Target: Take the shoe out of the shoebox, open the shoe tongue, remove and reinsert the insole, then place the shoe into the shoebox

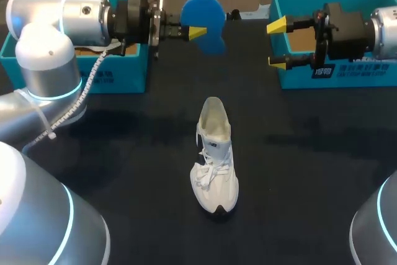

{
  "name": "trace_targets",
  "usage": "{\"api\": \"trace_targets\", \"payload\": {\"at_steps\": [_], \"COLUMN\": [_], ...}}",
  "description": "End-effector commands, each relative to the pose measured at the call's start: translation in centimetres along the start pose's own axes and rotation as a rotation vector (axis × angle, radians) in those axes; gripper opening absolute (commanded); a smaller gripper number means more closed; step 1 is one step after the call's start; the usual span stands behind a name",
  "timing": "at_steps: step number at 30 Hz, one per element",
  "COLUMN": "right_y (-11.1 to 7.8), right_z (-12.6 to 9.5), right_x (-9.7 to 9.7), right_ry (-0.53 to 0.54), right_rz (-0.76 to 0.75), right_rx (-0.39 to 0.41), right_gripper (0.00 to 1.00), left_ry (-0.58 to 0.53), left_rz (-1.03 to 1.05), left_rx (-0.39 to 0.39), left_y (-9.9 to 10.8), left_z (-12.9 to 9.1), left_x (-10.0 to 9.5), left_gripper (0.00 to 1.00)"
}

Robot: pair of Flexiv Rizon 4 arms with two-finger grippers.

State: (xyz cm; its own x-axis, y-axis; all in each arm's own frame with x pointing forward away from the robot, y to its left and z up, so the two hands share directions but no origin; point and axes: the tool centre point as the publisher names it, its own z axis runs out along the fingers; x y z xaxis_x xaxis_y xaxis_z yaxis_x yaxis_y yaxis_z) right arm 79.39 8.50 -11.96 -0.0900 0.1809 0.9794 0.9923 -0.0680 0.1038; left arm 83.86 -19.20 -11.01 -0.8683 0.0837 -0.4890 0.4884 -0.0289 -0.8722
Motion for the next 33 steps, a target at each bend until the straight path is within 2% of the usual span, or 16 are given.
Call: {"api": "trace_targets", "payload": {"at_steps": [1,3,10,14,33], "right_y": [0.04,0.04,0.04,0.04,0.04], "right_z": [0.14,0.14,0.14,0.14,0.14], "right_x": [0.02,0.02,0.02,0.02,0.02], "right_ry": [-0.002,-0.002,-0.002,-0.002,-0.002], "right_rz": [0.001,0.001,0.001,0.001,0.001], "right_rx": [0.0,0.0,0.0,0.0,0.0], "right_gripper": [1.0,1.0,1.0,1.0,1.0], "left_ry": [-0.052,-0.087,-0.163,-0.211,-0.208], "left_rz": [0.833,1.006,1.449,1.676,1.703], "left_rx": [-0.074,-0.126,-0.128,-0.166,-0.167], "left_y": [0.9,1.23,1.58,1.3,1.24], "left_z": [0.13,0.11,0.03,-0.21,-0.23], "left_x": [0.68,0.78,1.62,1.59,1.56], "left_gripper": [0.0,0.0,0.0,0.0,0.0]}}
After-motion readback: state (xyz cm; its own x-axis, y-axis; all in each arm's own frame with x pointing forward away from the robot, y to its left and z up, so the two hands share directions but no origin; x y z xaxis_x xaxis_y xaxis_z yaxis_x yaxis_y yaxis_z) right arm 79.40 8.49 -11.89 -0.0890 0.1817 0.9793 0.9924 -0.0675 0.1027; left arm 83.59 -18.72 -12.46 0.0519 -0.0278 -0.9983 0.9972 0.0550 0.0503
